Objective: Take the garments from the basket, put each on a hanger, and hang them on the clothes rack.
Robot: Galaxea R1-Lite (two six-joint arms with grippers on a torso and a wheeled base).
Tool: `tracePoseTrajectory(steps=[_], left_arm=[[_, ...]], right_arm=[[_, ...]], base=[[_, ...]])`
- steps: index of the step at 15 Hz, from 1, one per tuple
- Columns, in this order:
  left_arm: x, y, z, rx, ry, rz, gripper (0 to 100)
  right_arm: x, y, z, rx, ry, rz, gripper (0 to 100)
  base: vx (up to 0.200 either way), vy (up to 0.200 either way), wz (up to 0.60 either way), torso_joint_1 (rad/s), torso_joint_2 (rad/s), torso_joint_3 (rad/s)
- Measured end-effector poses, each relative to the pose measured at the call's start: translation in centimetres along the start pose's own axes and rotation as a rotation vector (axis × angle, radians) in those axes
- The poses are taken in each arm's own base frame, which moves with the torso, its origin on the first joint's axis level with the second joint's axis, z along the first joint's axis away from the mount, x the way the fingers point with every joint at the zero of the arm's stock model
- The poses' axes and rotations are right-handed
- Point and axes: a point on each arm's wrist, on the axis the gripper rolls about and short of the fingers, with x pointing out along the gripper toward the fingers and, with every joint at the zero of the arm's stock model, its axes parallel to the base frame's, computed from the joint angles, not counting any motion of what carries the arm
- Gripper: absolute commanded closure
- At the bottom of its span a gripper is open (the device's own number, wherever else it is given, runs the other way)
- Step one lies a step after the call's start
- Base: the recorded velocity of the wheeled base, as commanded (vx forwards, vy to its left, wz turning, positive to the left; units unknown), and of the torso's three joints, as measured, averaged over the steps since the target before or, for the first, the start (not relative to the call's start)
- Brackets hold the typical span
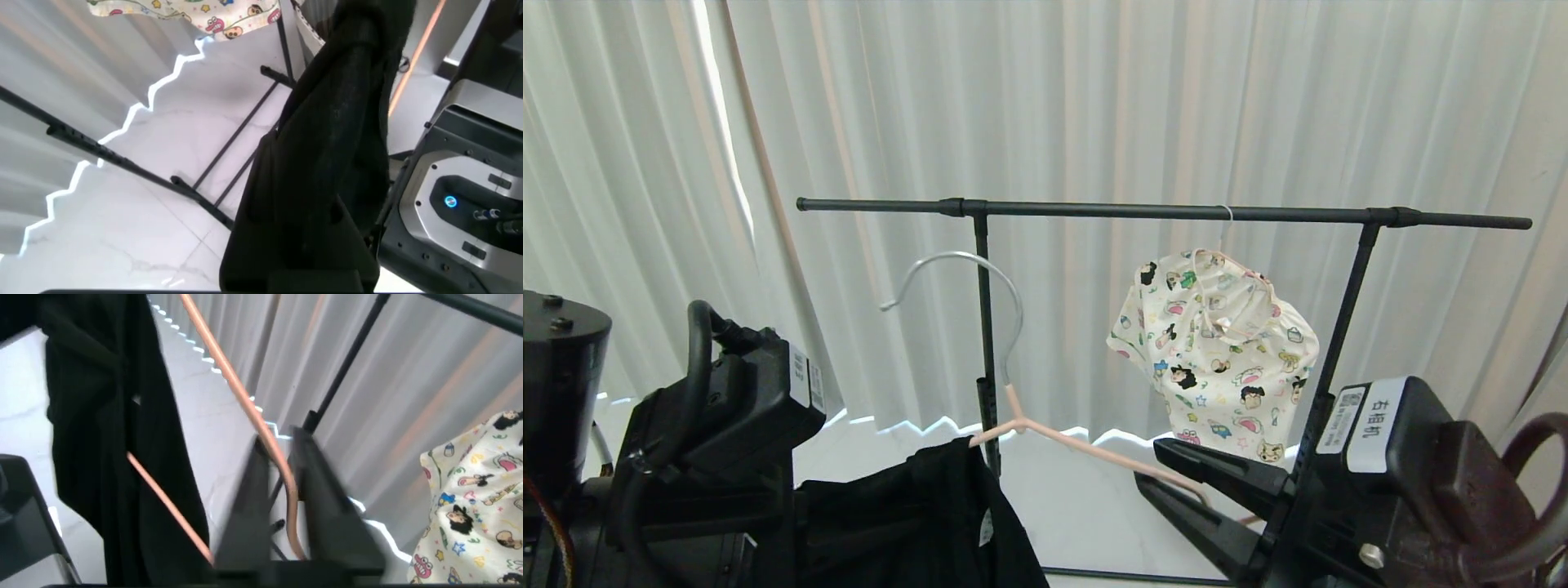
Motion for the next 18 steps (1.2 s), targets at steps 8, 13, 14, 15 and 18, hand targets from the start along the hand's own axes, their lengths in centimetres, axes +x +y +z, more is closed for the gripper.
tracePoseTrajectory(steps=[8,13,14,15,18], left_arm=[[0.1,0.6,-1.3,-0.033,0.092,0.166,100],[0.6,2.8,-0.1,-0.044,0.024,0.445,100],[0.8,3.4,0.4,-0.053,-0.019,0.506,100],[1.0,3.8,0.7,-0.065,-0.043,0.534,100],[1.5,4.3,1.2,-0.069,-0.077,0.547,100]], right_arm=[[-0.5,-0.3,-1.4,-0.018,0.055,-0.074,0],[0.1,0.0,-2.3,-0.004,0.094,-0.070,0],[0.5,0.1,-2.5,0.015,0.103,-0.071,0],[0.9,0.3,-2.7,0.045,0.110,-0.072,0],[3.0,2.1,-2.2,0.234,0.098,-0.050,0]], base=[[0.000,0.000,0.00,0.000,0.00,0.000],[0.000,0.000,0.00,0.000,0.00,0.000],[0.000,0.000,0.00,0.000,0.00,0.000],[0.000,0.000,0.00,0.000,0.00,0.000],[0.000,0.000,0.00,0.000,0.00,0.000]])
